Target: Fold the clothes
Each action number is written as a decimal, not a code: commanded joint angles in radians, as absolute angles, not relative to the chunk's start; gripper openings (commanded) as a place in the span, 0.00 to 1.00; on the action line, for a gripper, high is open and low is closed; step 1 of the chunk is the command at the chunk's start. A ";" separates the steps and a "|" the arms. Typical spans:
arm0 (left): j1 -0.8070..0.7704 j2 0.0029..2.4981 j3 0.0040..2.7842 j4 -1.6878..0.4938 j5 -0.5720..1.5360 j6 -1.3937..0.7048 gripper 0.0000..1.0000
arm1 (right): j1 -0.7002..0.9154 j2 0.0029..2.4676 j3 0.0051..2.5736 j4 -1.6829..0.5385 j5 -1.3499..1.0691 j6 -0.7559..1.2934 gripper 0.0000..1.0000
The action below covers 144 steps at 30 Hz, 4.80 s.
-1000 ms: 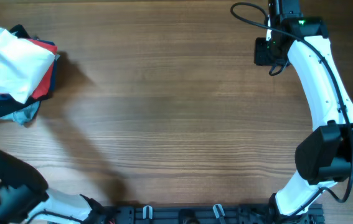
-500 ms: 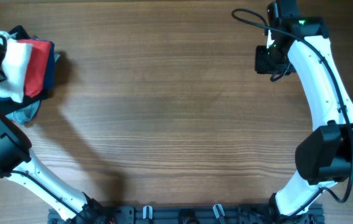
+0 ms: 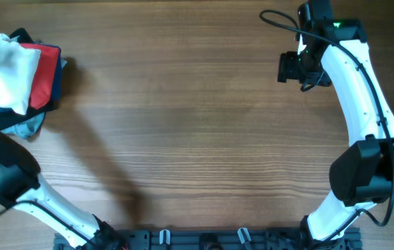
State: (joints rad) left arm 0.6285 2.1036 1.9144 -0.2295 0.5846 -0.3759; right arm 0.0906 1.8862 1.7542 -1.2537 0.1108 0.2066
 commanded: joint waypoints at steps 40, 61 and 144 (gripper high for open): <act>0.068 1.518 1.766 -1.417 0.023 -0.107 1.00 | -0.211 0.854 1.039 -1.034 -0.249 0.060 1.00; 0.094 0.627 1.073 -1.194 0.018 -0.085 1.00 | -0.211 0.977 1.039 -1.062 -0.249 0.063 1.00; 0.151 0.094 0.406 -0.704 0.097 -0.086 1.00 | 0.008 0.005 0.006 0.003 -0.075 0.032 1.00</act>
State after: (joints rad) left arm 0.1444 0.1703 0.5308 -0.8257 0.0586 -0.1051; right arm 0.0044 0.0135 0.0063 -0.0006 -0.0700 0.0219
